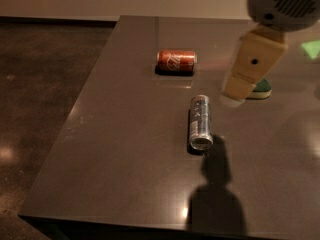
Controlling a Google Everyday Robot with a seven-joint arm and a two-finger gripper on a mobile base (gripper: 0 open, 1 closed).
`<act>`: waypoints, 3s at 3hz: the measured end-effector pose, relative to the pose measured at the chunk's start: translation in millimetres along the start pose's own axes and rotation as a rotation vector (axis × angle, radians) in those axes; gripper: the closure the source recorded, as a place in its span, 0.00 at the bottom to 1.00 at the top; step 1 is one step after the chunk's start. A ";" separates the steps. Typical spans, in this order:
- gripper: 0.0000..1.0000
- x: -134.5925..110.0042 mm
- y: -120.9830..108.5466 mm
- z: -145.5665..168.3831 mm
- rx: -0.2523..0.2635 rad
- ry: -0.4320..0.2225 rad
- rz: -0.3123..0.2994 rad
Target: Place redbull can upright
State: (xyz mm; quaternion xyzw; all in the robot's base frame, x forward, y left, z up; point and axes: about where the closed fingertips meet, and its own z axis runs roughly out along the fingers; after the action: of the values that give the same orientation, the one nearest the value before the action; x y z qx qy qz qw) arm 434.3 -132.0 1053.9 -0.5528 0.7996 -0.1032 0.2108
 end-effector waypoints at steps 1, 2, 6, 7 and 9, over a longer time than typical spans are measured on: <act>0.00 -1.9 -2.2 25.9 -0.030 0.081 0.117; 0.00 6.9 -6.7 54.8 -0.054 0.169 0.279; 0.00 20.1 13.0 147.5 -0.203 0.310 0.715; 0.00 19.9 17.7 165.5 -0.246 0.327 0.752; 0.00 17.0 12.3 196.9 -0.248 0.401 0.822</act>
Offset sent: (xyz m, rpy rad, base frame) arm 0.0379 -0.0216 -0.0957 -0.0098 0.2894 -0.5763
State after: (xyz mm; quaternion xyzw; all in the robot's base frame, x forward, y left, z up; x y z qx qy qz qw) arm 507.8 -129.9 870.1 -0.1805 0.9833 -0.0198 0.0082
